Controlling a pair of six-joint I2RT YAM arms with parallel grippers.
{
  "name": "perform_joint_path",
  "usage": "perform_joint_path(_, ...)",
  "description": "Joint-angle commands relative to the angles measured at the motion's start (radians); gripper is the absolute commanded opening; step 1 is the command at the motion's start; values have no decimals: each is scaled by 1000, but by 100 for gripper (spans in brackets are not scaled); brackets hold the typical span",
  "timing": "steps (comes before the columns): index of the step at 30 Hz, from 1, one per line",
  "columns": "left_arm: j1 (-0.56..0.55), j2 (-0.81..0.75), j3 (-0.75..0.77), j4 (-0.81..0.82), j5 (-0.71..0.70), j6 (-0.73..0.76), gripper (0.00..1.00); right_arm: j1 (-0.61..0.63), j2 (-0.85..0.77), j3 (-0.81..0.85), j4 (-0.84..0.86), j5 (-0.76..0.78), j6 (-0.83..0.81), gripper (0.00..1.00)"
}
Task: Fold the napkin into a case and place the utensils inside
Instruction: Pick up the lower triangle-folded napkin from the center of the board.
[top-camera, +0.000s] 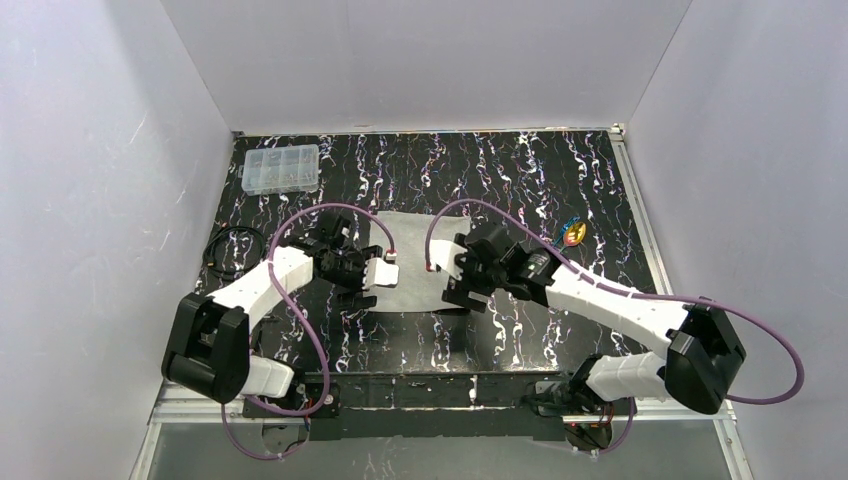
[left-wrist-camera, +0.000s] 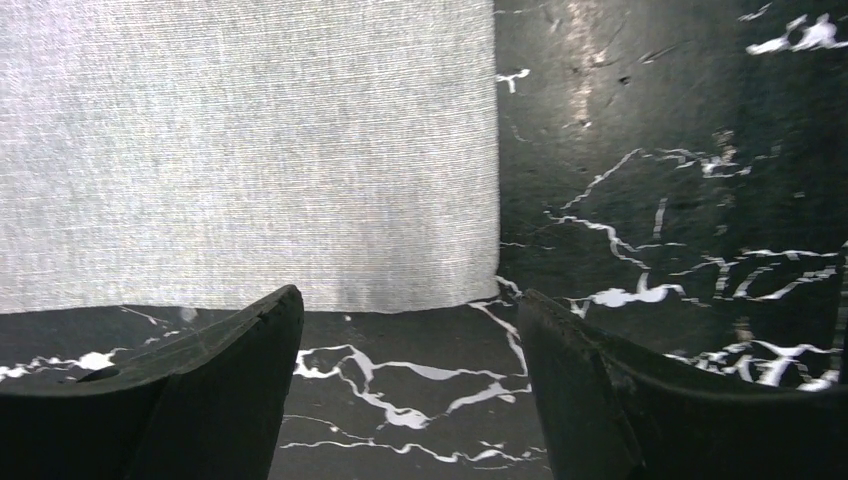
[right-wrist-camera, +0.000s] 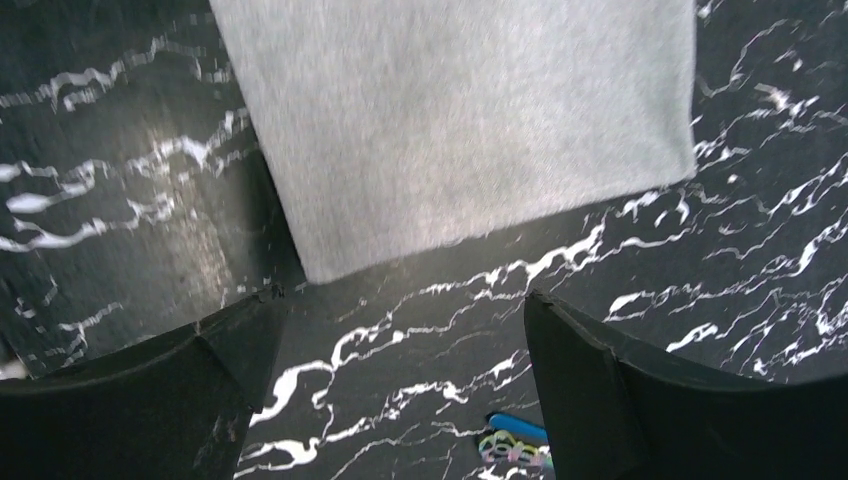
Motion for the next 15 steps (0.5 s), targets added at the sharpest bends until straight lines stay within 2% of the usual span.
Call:
perform_joint_path(1,-19,13,-41,103,-33,90,75,3,-53,-79,40,43,-63,96)
perform_joint_path(8,-24,77,-63,115,-65,141,70,21,-66,-183,141,-35,-43,94)
perform_joint_path(15,-28,126,-42,77,-76,168,70,35,-46,-272,228,-34,-52,93)
